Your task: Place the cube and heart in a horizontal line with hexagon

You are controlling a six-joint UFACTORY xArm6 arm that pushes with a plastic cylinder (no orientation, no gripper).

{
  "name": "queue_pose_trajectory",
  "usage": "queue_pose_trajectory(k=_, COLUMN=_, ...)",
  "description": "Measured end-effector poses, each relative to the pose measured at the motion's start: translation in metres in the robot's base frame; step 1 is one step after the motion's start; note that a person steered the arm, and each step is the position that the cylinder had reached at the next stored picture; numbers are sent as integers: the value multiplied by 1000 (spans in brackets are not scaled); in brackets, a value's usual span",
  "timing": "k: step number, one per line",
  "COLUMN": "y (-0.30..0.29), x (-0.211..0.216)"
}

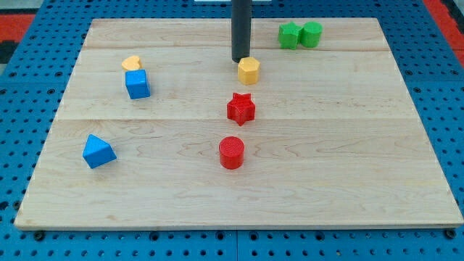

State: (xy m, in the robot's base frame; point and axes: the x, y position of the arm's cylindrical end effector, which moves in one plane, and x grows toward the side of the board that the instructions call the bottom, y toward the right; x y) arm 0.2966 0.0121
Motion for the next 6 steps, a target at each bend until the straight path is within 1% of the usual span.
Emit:
queue_pose_trajectory(k=1, y=-52, x=-10)
queue_pose_trajectory(k=2, y=-155, x=-12)
queue_pose_trajectory(k=3, y=-266, x=-3)
queue_pose_trajectory(k=4, y=-317, x=17)
queue_pose_trajectory(k=5, y=-307, x=48)
queue_pose_trajectory(k=6, y=-271, x=62)
